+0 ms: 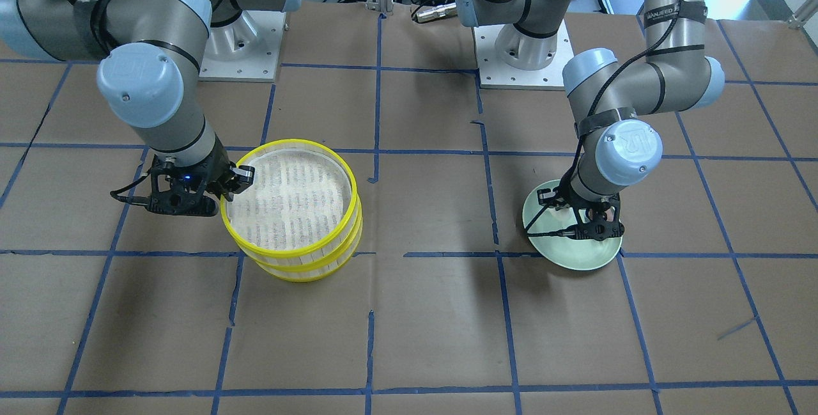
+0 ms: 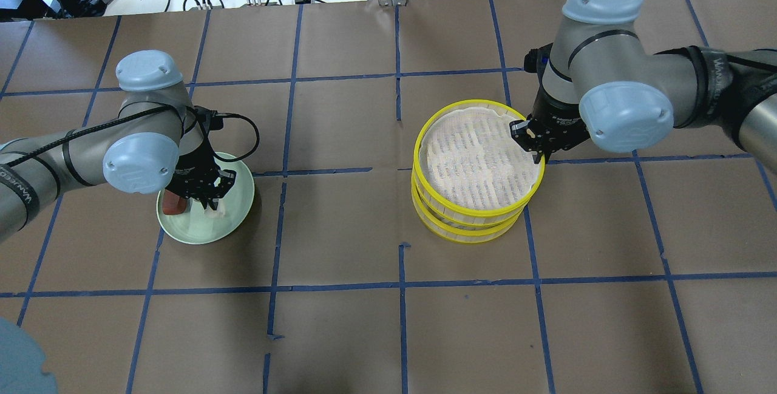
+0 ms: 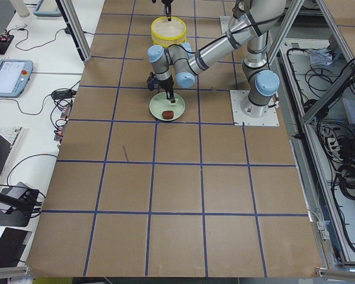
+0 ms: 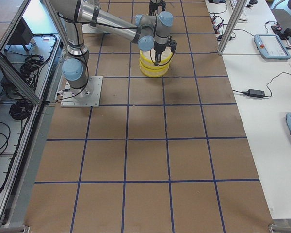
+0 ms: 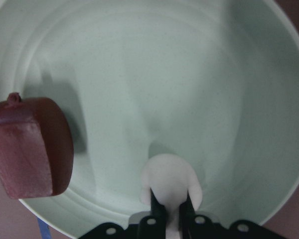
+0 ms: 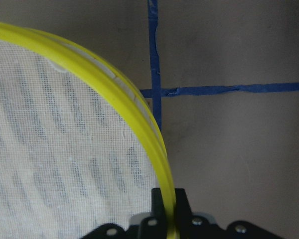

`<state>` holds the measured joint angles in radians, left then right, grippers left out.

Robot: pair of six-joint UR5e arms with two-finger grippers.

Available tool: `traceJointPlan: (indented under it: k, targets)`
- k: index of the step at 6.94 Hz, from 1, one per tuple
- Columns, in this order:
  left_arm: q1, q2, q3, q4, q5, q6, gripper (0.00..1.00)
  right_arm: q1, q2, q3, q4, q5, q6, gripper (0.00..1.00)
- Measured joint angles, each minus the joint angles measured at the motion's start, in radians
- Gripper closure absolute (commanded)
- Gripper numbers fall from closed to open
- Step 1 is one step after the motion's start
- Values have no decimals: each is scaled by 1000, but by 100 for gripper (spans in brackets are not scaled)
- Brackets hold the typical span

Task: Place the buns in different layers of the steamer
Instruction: 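Lift the white bun with the left gripper while the right lifts the top tier aside, then carry the white bun into the lower tier and open the left gripper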

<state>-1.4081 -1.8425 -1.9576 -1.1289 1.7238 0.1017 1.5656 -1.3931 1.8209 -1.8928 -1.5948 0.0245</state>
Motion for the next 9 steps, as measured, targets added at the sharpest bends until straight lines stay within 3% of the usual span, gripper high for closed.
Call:
traceJointPlan:
  k: [2, 5, 7, 9]
  targets:
    - [-59, 30, 63, -63, -25, -22, 88, -56, -24, -48, 85, 2, -60, 90]
    - [-214, 19, 189, -120, -259, -243, 89, -190, -84, -58, 177, -8, -239, 94]
    - [-356, -23, 217, -8, -408, -474, 89, -241, -89, -56, 219, -42, -306, 94]
    - [-485, -102, 292, 71, -445, -662, 77, -292, -91, -53, 245, -92, -396, 94]
